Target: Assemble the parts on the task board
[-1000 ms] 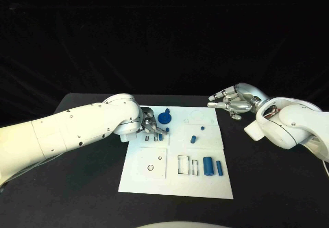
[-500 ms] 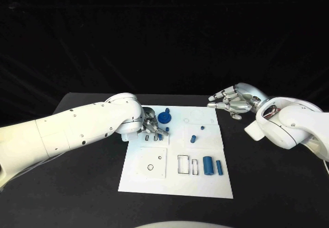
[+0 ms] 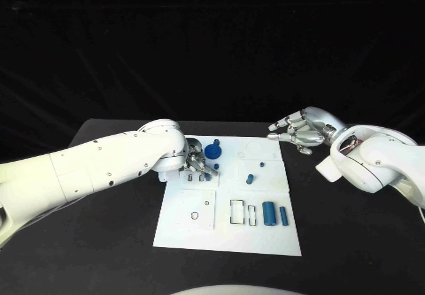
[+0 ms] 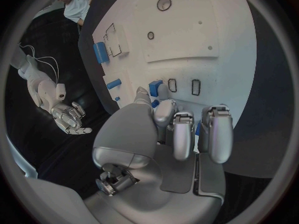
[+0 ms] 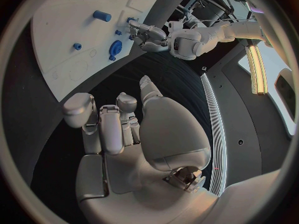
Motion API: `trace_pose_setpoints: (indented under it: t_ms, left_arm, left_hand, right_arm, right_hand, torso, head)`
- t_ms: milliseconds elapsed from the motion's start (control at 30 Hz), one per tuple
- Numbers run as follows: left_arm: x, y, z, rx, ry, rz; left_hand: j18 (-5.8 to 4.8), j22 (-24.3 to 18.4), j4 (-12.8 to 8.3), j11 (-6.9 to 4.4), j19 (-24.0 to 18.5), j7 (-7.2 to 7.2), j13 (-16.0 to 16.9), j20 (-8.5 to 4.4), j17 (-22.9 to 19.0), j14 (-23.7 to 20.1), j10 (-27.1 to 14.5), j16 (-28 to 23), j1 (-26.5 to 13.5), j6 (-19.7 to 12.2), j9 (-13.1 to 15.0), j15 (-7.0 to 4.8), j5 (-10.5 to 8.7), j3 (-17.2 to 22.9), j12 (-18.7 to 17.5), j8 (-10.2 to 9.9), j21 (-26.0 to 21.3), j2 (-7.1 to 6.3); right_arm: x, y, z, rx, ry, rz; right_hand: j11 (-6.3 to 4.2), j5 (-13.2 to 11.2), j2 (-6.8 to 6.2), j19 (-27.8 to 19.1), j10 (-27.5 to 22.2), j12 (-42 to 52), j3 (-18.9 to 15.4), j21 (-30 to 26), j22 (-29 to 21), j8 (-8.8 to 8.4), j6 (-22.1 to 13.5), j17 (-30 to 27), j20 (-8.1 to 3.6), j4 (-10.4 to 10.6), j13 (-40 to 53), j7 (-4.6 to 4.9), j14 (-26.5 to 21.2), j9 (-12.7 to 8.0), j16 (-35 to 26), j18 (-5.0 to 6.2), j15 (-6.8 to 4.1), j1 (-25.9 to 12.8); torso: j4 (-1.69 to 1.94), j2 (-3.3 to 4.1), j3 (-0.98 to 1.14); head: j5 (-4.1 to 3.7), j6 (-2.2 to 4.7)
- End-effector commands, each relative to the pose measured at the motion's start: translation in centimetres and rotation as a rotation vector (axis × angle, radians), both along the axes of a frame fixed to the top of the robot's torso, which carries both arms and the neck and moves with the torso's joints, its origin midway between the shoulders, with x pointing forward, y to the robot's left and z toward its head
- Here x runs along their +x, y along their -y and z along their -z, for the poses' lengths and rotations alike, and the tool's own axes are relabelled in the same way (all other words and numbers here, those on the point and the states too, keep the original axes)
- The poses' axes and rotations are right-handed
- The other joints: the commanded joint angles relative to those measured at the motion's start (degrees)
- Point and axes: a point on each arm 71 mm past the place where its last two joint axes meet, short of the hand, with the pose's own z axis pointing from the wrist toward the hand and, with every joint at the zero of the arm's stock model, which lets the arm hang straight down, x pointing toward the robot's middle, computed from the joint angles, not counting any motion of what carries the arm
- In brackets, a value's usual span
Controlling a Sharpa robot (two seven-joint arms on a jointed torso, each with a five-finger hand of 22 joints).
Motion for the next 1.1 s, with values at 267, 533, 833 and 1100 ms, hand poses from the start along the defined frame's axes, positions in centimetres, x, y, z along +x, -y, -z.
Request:
trace_pose_setpoints:
  t_ms: [267,533,833,1100]
  left_arm:
    - [0.0,-0.3,0.2,0.063,-0.027,-0.022]
    - [0.0,-0.3,0.2,0.065,-0.031,-0.015]
    - [0.0,-0.7,0.1,0.043,-0.018,-0.022]
    - [0.0,-1.4,-0.3,-0.005,0.021,-0.062]
  left_hand:
    - [-0.19,10.0,-3.3,-0.39,3.6,-0.42,-0.2,-0.48,15.1,6.0,-0.5,0.1,8.0,-1.4,1.3,-0.56,0.44,4.9,-0.4,0.2,-0.1,1.75]
    - [-0.14,9.9,-5.5,-0.72,3.5,-0.77,-0.3,-0.68,15.1,6.0,-0.9,0.1,12.4,-2.0,1.6,-0.83,1.23,8.5,-0.8,-0.5,-0.2,1.74]
    - [-0.09,9.6,-5.4,0.04,3.3,0.03,-1.3,-0.19,15.1,6.0,-1.1,0.1,14.1,-2.5,2.4,-0.54,5.24,30.8,-2.4,-2.7,-0.5,-7.33]
    - [-0.09,9.9,-6.9,0.08,3.4,0.23,-1.2,-0.18,15.1,6.0,-0.4,0.1,7.9,-2.2,5.1,-0.25,4.76,47.5,-2.2,-1.6,-0.5,-13.93]
  right_arm:
    - [-0.1,-0.2,0.2,-0.016,-0.012,-0.023]
    - [-0.1,-0.2,0.2,-0.014,-0.015,-0.023]
    - [-0.1,-0.2,0.3,-0.011,-0.016,-0.022]
    - [0.0,-0.2,0.4,-0.002,-0.023,-0.020]
  right_hand:
    - [-0.07,0.3,0.54,-0.4,-0.4,-0.4,-0.4,-0.5,-0.2,0.36,0.4,-0.2,-0.04,0.2,-0.1,-0.11,2.3,0.1,-0.4,0.62,-0.52,0.2]
    - [-0.07,0.3,0.56,-0.4,-0.4,-0.4,-0.5,-0.5,-0.3,0.36,0.4,-0.2,-0.04,0.2,-0.1,-0.11,2.3,0.1,-0.5,0.63,-0.51,0.2]
    - [-0.07,0.4,0.58,-0.5,-0.4,-0.4,-0.5,-0.6,-0.4,0.36,0.4,-0.2,-0.04,0.2,-0.1,-0.11,2.3,0.1,-0.5,0.65,-0.51,0.2]
    - [-0.06,0.4,0.61,-0.5,-0.5,-0.5,-0.6,-0.7,-0.5,0.36,0.4,-0.3,-0.04,0.2,-0.2,-0.10,2.3,0.1,-0.6,0.68,-0.51,0.3]
  torso:
    - [-0.03,0.03,-0.01]
    - [0.01,0.02,0.01]
    - [0.00,0.02,0.03]
    - [0.04,0.04,0.08]
  head:
    - [0.03,-0.27]
    - [0.00,-0.39]
    - [0.04,-0.47]
    - [0.04,-0.56]
